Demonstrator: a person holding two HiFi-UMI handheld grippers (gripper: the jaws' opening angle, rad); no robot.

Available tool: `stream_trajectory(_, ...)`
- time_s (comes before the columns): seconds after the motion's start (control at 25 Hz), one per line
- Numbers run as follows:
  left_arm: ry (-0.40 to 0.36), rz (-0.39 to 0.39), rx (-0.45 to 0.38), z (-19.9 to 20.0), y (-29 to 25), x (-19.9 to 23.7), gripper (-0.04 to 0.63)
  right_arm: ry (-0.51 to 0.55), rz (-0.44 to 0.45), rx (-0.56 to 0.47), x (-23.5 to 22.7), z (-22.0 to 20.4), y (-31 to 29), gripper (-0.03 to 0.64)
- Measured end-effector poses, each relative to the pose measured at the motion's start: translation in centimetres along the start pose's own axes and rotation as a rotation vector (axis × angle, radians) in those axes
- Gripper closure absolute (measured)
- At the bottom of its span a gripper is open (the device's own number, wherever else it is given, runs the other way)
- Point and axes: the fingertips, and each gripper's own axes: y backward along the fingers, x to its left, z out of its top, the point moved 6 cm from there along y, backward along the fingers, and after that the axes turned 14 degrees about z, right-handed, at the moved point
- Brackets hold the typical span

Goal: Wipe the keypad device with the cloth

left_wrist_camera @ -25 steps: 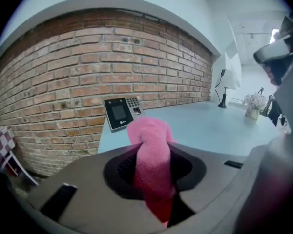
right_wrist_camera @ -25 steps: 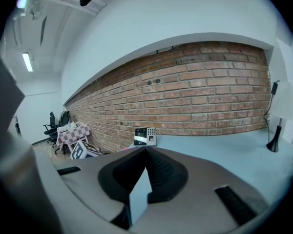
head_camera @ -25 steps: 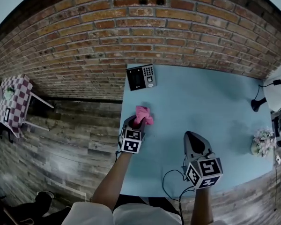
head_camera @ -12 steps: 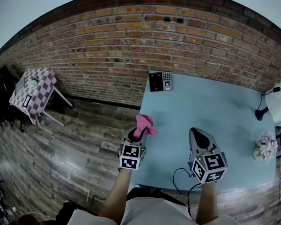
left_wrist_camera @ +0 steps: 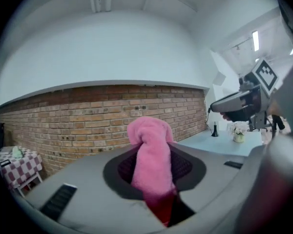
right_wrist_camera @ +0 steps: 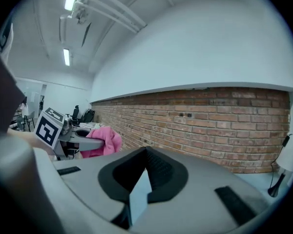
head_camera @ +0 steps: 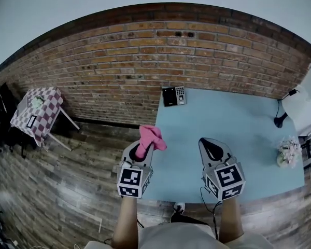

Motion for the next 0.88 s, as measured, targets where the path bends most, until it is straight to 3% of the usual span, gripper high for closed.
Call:
stream_trajectory(0.32, -0.009, -0.030, -0.118, 4.4, 7.9, -0.5, 0.459, -0.009, 0.000, -0.089, 5.1, 3.1, 4.7, 0.612)
stream_trajectory(0.88, -0.015, -0.001, -0.158, 5.1, 20.1, -1.7, 0.459, 0.047, -0.016, -0.088, 12.7, 3.9, 12.8, 0.612)
